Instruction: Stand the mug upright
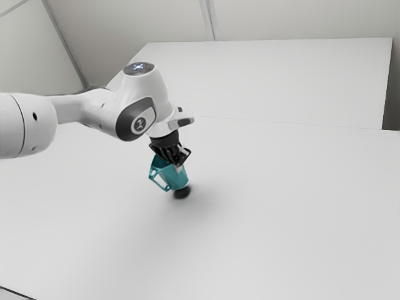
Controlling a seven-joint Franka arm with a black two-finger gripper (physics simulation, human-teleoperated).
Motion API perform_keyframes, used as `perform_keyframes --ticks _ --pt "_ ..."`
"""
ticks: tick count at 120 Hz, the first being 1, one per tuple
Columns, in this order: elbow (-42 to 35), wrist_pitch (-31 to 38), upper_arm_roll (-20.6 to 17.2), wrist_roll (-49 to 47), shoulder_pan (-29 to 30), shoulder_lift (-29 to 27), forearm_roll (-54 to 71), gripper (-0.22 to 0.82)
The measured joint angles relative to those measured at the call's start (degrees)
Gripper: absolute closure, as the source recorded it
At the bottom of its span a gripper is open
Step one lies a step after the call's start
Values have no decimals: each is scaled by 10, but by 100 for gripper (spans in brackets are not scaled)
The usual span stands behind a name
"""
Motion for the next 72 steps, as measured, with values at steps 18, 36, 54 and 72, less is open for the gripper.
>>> perform_keyframes --ticks 18,36,54,72 --pt "-19 13 0 -10 7 -4 1 78" --pt "-22 22 0 -18 8 4 16 78" --pt "-22 26 0 -24 8 13 30 78" --pt "-22 28 0 -29 8 21 35 78"
